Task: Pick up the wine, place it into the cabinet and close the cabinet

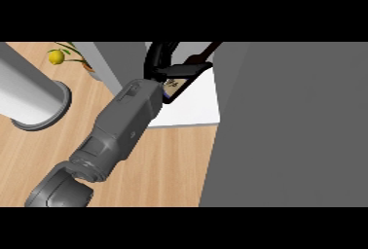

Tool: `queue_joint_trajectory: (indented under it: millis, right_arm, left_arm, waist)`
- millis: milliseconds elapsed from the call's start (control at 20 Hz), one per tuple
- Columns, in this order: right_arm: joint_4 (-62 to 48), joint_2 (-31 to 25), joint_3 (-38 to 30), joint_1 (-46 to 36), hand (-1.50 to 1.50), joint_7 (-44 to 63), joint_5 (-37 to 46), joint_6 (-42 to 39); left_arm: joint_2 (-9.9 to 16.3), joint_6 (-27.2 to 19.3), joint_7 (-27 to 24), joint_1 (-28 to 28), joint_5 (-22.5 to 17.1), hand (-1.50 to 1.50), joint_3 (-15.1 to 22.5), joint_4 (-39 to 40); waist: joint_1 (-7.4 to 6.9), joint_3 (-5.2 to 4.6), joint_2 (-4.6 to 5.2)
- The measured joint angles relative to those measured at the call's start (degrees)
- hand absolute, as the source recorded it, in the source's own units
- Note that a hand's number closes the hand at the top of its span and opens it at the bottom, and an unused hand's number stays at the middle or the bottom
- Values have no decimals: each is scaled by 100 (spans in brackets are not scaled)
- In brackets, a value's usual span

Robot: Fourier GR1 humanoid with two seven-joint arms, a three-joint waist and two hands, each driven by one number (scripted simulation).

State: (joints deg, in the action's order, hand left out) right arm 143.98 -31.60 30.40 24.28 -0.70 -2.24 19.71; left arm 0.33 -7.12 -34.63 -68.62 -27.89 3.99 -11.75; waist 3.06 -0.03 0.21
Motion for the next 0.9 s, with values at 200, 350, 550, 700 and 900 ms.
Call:
queue_joint_trajectory:
  millis: [200,350,550,700,900]
  right_arm:
    - [12,24,-58,-11,-150,74,0,57]
    - [20,8,-39,72,-150,47,7,82]
    - [25,-52,-118,117,-150,70,7,75]
    - [24,-42,-177,54,-150,134,1,87]
    - [19,-31,-217,101,-150,130,-6,89]
  left_arm:
    - [-20,63,78,180,-102,-150,127,-246]
    - [-26,235,162,378,-225,-150,247,-537]
    - [-30,411,267,792,-422,-150,476,-1050]
    - [-32,479,328,1177,-613,-150,764,-1486]
    - [-32,448,445,1745,-792,-150,1117,-2179]
  waist:
    - [-61,-1,-30]
    - [-93,-1,-62]
    - [-164,-1,-91]
    - [-190,-2,-98]
    - [-251,0,-113]
